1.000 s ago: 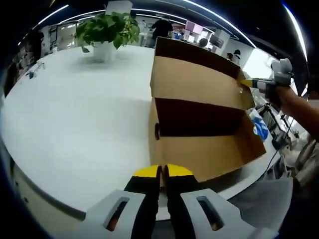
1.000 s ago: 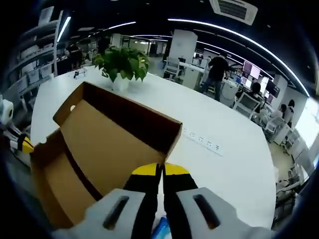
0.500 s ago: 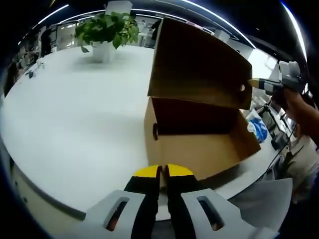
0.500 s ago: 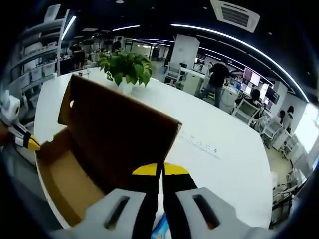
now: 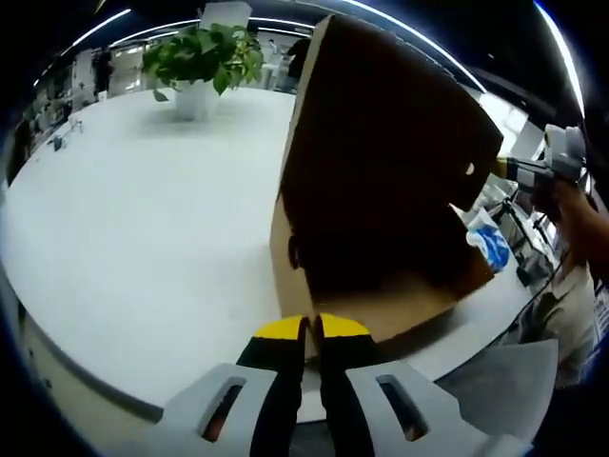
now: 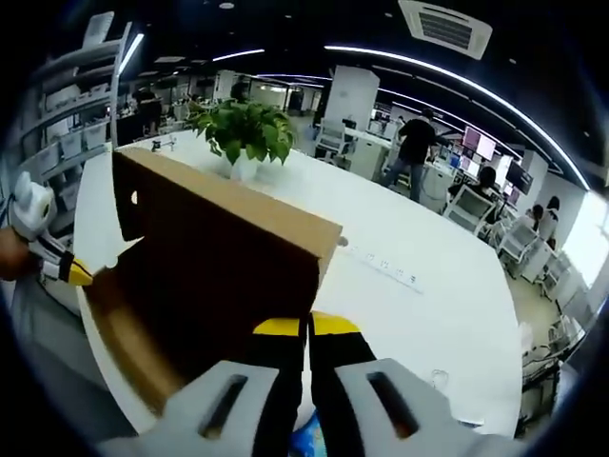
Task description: Operate the shoe box by opening the lid, removing the specified soft item, and placing it in the target area until the item is outside and the box remains undamaged.
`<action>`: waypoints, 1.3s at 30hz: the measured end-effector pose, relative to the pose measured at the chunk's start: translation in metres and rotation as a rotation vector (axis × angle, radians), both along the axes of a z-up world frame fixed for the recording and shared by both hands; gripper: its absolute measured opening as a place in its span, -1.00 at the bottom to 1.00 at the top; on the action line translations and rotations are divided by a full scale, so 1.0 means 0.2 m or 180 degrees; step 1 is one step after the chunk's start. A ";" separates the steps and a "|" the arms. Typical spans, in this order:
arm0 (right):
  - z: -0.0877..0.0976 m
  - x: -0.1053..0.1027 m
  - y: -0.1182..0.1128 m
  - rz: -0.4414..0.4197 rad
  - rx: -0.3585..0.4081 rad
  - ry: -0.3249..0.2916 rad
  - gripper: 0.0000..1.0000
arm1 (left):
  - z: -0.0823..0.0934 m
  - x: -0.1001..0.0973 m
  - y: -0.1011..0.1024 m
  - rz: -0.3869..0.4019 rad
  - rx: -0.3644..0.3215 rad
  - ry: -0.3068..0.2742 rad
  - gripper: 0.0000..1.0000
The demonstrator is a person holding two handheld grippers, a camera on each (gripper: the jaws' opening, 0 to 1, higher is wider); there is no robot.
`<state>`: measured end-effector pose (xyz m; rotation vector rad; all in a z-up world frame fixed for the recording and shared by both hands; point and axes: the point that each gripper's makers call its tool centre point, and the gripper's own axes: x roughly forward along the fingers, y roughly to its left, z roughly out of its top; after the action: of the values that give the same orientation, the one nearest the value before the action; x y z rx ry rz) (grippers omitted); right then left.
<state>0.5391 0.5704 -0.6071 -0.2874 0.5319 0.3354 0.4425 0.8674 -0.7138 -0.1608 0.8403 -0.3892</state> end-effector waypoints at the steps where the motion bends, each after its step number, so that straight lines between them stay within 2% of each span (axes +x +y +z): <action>1: 0.00 -0.01 0.00 -0.0001 0.0000 0.0007 -1.00 | 0.00 0.00 0.00 0.0000 -0.0001 0.0000 -0.97; 8: -0.03 -0.09 0.00 -0.0036 -0.0013 0.0048 -1.00 | 0.00 0.00 0.00 -0.0001 -0.0009 -0.0015 -0.97; 17: -0.05 -0.18 0.00 -0.0145 0.0015 -0.0015 -1.00 | 0.00 0.00 0.01 0.0012 -0.0024 -0.0019 -0.98; 39: -0.18 -0.35 0.01 -0.0337 0.0107 0.0034 -0.94 | 0.01 0.01 0.00 0.0018 -0.0112 -0.0002 -0.97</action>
<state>0.4694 0.5715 -0.6433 -0.2242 0.5493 0.2429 0.4442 0.8682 -0.7121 -0.1956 0.8326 -0.3990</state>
